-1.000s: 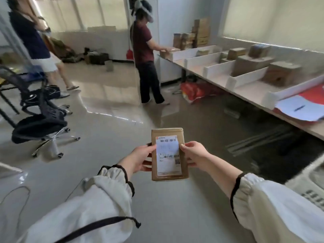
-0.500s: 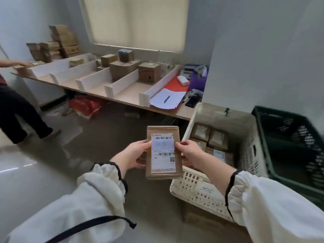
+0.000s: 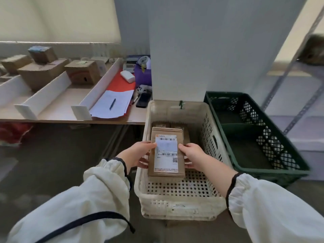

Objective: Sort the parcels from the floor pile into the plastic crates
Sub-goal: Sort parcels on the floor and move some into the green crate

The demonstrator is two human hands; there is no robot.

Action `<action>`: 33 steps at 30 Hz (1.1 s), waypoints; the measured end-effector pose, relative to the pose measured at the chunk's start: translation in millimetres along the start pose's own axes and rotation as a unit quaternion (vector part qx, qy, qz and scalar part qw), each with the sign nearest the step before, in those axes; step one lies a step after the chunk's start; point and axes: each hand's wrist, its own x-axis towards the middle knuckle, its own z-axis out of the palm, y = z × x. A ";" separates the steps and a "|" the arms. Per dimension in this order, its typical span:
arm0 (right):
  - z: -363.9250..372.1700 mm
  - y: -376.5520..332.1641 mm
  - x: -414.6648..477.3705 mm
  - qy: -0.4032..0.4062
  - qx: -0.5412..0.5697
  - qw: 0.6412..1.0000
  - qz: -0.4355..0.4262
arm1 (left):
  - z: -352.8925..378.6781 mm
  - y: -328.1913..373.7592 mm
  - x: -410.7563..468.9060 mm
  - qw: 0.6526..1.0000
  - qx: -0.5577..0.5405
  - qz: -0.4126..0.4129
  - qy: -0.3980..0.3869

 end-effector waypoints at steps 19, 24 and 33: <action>-136.6 -48.0 113.0 0.141 0.017 0.989 0.049 | 114.2 119.6 153.3 0.993 0.058 0.013 -0.106; -248.9 -92.7 140.5 0.158 0.009 0.987 0.013 | 198.2 196.5 183.0 0.991 0.061 0.058 -0.105; -380.4 -62.4 187.9 0.122 -0.065 0.982 0.126 | 346.2 190.8 227.9 0.993 0.047 -0.043 -0.096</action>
